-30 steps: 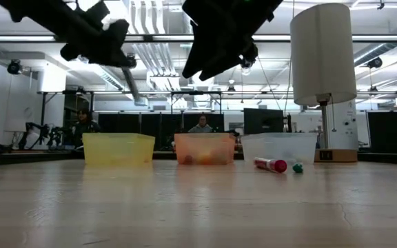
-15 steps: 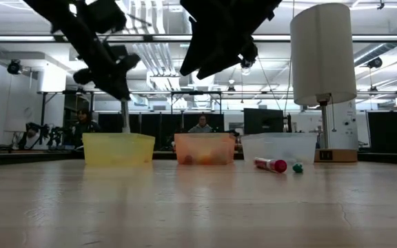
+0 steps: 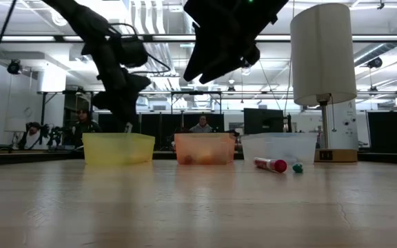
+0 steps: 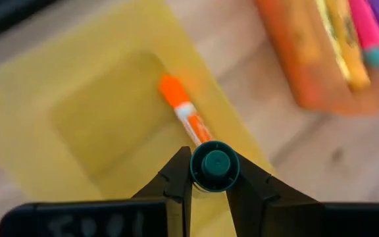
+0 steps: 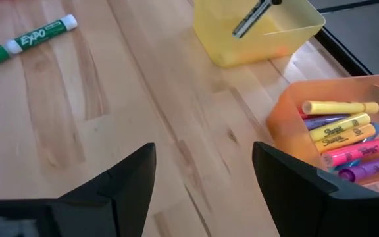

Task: Pick & Place Markers
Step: Put the dark green expo dry erase marker into the yellow bin

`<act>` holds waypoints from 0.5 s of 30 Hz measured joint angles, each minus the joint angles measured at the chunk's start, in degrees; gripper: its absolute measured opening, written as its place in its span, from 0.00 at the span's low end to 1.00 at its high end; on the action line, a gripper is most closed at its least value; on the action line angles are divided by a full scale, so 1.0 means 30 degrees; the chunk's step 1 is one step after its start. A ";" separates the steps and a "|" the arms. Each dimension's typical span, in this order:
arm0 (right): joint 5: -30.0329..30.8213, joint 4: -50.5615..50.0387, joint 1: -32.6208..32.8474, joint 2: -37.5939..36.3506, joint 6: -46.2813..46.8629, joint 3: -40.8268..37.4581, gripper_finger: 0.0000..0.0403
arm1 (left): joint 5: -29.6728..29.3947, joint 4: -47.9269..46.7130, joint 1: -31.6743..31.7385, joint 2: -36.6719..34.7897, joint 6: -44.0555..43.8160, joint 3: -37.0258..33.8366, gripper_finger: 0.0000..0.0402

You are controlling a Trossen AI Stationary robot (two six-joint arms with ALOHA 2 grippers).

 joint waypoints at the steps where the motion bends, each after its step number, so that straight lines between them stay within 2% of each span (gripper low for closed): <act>1: 0.0002 -0.0005 0.0000 0.0000 0.0000 -0.0037 0.61 | 0.0531 -0.0522 0.0065 0.0311 0.0311 0.0388 0.17; 7: 0.0007 0.0231 -0.0007 0.0000 -0.0006 -0.0139 0.60 | 0.0921 -0.2597 0.0149 0.2074 0.0870 0.1869 0.17; 15: 0.0022 0.0235 -0.0007 0.0000 -0.0008 -0.0219 0.61 | -0.0052 -0.2421 0.0178 0.2952 0.0925 0.2210 0.17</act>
